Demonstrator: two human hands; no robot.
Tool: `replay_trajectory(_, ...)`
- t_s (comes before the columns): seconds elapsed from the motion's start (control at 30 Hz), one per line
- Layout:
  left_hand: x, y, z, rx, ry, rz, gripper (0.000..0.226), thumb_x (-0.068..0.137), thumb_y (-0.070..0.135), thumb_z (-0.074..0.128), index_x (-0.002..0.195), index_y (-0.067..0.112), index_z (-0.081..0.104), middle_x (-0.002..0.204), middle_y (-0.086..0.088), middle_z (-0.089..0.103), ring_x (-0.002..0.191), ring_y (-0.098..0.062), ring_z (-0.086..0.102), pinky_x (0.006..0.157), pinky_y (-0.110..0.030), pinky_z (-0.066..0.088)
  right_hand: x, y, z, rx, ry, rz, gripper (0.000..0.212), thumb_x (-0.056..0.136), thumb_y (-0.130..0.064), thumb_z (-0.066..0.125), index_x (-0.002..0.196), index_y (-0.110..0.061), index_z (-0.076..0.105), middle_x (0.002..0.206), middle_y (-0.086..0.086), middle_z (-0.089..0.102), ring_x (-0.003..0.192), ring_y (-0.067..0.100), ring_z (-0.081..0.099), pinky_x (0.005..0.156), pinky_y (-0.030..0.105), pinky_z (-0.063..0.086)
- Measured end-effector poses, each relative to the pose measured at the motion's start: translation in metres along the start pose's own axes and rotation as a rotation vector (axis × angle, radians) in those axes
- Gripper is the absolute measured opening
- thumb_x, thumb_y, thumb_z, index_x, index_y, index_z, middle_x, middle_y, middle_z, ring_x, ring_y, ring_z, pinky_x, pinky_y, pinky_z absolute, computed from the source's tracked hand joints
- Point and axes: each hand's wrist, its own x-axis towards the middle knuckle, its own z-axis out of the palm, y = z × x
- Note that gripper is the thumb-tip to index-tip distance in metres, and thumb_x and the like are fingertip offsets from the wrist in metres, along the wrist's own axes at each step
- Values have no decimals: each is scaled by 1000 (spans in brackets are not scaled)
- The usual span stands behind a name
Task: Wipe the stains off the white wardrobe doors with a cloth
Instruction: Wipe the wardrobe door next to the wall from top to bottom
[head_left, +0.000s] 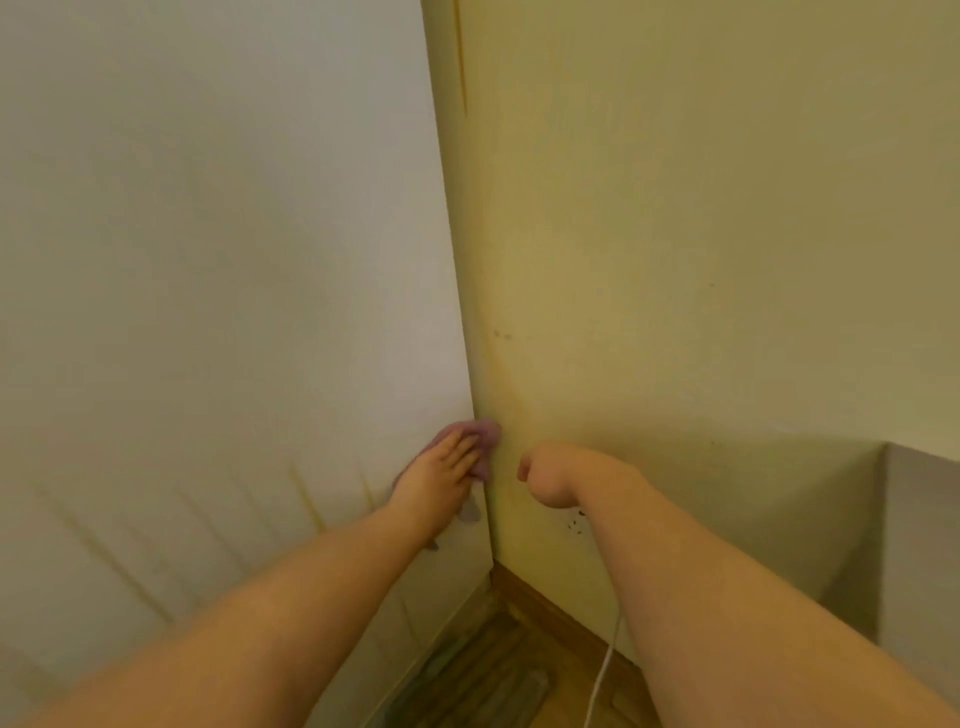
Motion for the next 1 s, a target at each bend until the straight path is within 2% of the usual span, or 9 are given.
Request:
replay_trajectory(0.07, -4, -6, -8, 8, -118, -163, 52, 98, 30, 35, 147, 13, 30, 158, -4, 16, 145, -27, -13, 114, -38, -16, -1, -3, 0, 24, 15, -16, 43, 95, 0, 33, 136, -2, 43, 141, 16, 42, 128, 28, 41, 99, 30, 35)
replay_trajectory(0.17, -14, -7, 24, 75, -142, -328, 42, 93, 46, 16, 109, 71, 46, 120, 55, 34, 134, 4, -29, 102, -18, -27, -2, -6, 1, 9, -9, -29, 44, 92, 1, 34, 134, -4, 46, 139, 16, 45, 127, 29, 43, 101, 33, 38)
replay_trajectory(0.2, -12, -10, 18, 136, -167, -374, 34, 88, 56, 21, 102, 73, 47, 112, 57, 36, 131, 12, -20, 101, -18, -30, -1, -6, 1, 12, -17, -29, 44, 92, 0, 34, 134, -4, 47, 138, 15, 46, 126, 29, 44, 102, 33, 38)
replay_trajectory(0.27, -19, -23, -27, 138, -291, -289, 37, 89, 57, 35, 122, 54, 51, 130, 38, 43, 139, 5, -10, 103, -22, -27, -1, -9, 0, 22, -31, -40, 44, 91, 1, 35, 133, -4, 48, 138, 15, 46, 126, 28, 44, 102, 32, 38)
replay_trajectory(0.37, -13, -54, -94, 322, -125, -176, 49, 101, 25, 30, 146, 5, 28, 156, -12, 19, 145, -31, 2, 111, -40, -18, -9, -19, -8, 61, -9, -84, 43, 94, 0, 32, 135, -2, 45, 141, 16, 42, 130, 27, 40, 102, 29, 33)
replay_trajectory(0.57, -53, -88, -153, 360, -3, -323, 57, 101, 30, 33, 149, 4, 18, 158, -14, 9, 145, -33, 0, 111, -40, -19, -4, -32, -11, 280, 195, -149, 46, 96, -4, 32, 141, -11, 36, 146, 12, 36, 132, 25, 36, 102, 24, 30)
replay_trajectory(0.73, -112, -96, -154, 390, 188, -319, 50, 78, 33, 41, 105, 3, 72, 116, -17, 66, 113, -37, 59, 113, -41, 9, -8, -52, -18, 423, 353, -234, 59, 88, 4, 34, 143, -14, 30, 146, 13, 36, 132, 27, 36, 106, 31, 32)
replay_trajectory(0.9, -162, -94, -144, 349, 195, -289, 50, 74, 23, 35, 101, 7, 74, 115, -14, 67, 109, -35, 62, 104, -41, 27, -15, -62, -18, 435, 445, -284, 64, 87, 5, 33, 146, -15, 23, 153, 6, 23, 138, 24, 26, 112, 33, 24)
replay_trajectory(1.0, -176, -104, -151, 366, 304, -315, 49, 74, 18, 35, 103, 7, 73, 118, -17, 64, 110, -38, 61, 107, -45, 23, -17, -67, -20, 456, 457, -310, 64, 88, 5, 32, 147, -16, 19, 154, 5, 18, 140, 21, 21, 113, 33, 21)
